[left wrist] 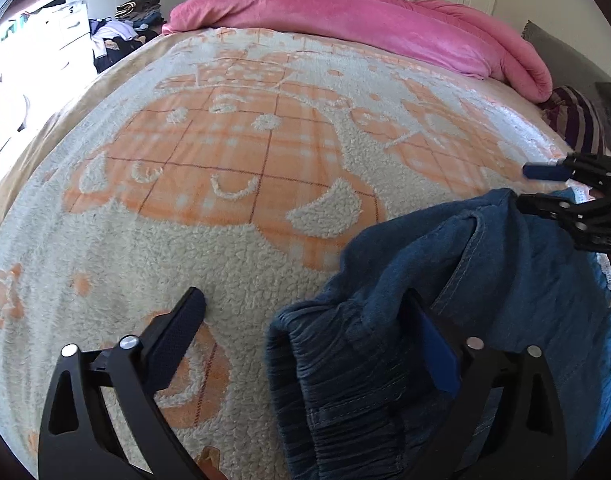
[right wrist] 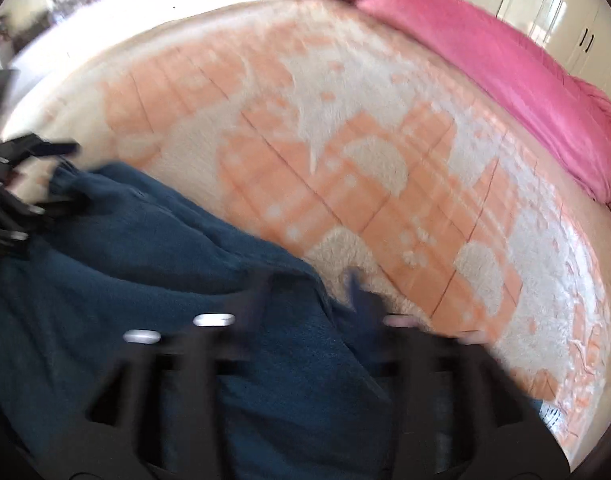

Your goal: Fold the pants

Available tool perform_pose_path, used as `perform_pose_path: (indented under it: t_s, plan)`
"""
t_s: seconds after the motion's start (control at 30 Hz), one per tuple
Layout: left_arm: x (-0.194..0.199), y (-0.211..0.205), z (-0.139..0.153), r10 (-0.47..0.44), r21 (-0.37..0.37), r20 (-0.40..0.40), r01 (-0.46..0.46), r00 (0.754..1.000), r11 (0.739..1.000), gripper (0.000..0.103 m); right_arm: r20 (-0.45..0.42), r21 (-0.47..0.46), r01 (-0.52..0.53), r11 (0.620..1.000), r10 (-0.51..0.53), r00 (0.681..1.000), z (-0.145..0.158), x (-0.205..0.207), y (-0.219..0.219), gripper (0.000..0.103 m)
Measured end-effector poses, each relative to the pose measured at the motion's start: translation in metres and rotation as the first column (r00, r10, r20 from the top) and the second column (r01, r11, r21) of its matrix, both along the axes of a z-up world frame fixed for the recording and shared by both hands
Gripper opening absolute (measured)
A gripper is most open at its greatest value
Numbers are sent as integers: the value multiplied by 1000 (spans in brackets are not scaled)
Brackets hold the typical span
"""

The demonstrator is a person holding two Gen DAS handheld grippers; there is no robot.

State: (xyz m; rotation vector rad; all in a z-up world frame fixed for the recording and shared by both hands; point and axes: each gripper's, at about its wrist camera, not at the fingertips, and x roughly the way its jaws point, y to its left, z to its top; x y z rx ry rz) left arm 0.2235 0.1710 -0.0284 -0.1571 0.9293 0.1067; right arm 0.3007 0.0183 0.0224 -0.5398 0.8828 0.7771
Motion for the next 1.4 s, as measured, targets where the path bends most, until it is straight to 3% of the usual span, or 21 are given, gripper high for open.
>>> perform_pose_path:
  t_s: [0.03, 0.07, 0.23, 0.27, 0.33, 0.37, 0.43, 0.63, 0.9, 0.97, 1.07, 1.13, 1.4]
  plan:
    - [1, 0, 0, -12, -14, 5, 12, 1000, 1000, 72, 0, -9, -9, 1000, 9, 1000, 3, 0, 3, 50]
    - [1, -1, 1, -26, -32, 14, 26, 1000, 999, 64, 1, -23, -14, 1000, 14, 1000, 3, -1, 4, 50]
    - [1, -9, 1, -69, -26, 26, 69, 997, 997, 39, -46, -126, -69, 990, 63, 997, -23, 8, 16, 49]
    - [0, -9, 2, -77, -31, 38, 78, 996, 996, 37, -57, -143, -64, 988, 56, 997, -31, 11, 17, 43]
    - [-3, -9, 4, -84, -32, 51, 85, 995, 996, 33, -82, -99, -58, 993, 50, 995, -36, 5, 17, 4]
    - [-4, -9, 5, -89, -27, 62, 91, 994, 996, 32, -56, -92, -55, 994, 50, 997, -34, -1, 18, 1]
    - [-8, -11, 9, -96, 6, 82, 96, 992, 995, 31, -5, -64, -31, 997, 31, 1000, -25, -15, 13, 1]
    - [-39, -23, 37, -127, 79, 188, 114, 974, 990, 31, 23, 179, 47, 983, -51, 998, 21, -62, -43, 1]
    - [-99, -48, 64, -157, 80, 286, 139, 945, 987, 31, 17, 350, 100, 931, -113, 993, 44, -146, -99, 1]
    - [-117, -50, 63, -153, 52, 291, 144, 944, 988, 31, 7, 369, 94, 925, -104, 995, 44, -170, -107, 1]
    - [-157, -40, 55, -101, -120, 282, 140, 954, 983, 31, -13, 384, 69, 921, -69, 998, 43, -213, -112, 1]
    - [-175, -37, 51, -82, -162, 271, 130, 959, 978, 31, -11, 390, 44, 920, -43, 999, 41, -235, -114, 1]
    - [-214, -52, 43, -151, -79, 172, 167, 973, 983, 33, -75, 366, 39, 930, -12, 997, 11, -294, -114, 1]
